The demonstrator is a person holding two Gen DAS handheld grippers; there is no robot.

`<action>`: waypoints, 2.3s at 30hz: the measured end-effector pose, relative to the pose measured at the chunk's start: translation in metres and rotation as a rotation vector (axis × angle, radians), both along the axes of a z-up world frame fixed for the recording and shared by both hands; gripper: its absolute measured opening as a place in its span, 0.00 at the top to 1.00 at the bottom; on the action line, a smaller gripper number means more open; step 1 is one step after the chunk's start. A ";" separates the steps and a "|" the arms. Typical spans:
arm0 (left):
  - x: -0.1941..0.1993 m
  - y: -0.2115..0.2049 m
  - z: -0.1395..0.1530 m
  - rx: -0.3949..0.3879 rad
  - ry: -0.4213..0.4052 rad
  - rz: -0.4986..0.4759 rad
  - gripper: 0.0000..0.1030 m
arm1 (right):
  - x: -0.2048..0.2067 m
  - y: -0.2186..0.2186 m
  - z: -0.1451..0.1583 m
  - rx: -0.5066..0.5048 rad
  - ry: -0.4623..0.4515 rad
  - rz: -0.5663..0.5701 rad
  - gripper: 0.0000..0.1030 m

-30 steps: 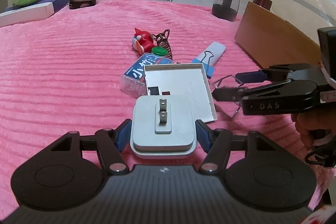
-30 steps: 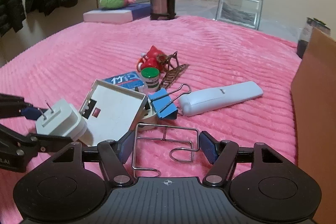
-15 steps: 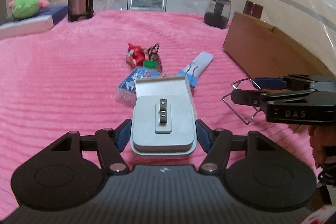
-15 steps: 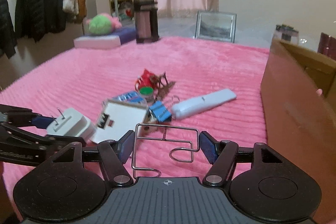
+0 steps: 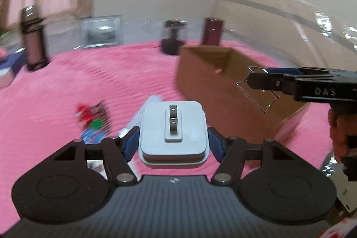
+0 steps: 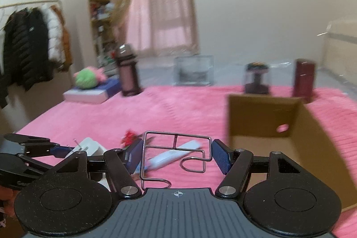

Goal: Organize rigid objects
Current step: 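Carry adapter and wire rack into the cardboard box while both grippers open to drop them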

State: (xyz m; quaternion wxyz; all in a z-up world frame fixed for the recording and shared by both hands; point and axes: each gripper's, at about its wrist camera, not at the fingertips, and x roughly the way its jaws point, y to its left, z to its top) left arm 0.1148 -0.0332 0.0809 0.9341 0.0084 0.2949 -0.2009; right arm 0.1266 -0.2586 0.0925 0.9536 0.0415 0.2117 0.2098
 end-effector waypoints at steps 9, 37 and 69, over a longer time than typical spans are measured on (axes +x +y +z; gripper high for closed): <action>0.039 -0.094 0.021 -0.015 0.010 -0.231 0.41 | 0.025 -0.100 0.005 -0.033 0.098 -0.148 0.38; 0.154 -0.231 -0.041 0.520 0.184 -0.745 0.41 | 0.111 -0.129 -0.084 -0.508 0.322 0.383 0.38; 0.165 -0.241 -0.079 0.601 0.260 -0.795 0.42 | 0.116 -0.126 -0.093 -0.546 0.317 0.410 0.38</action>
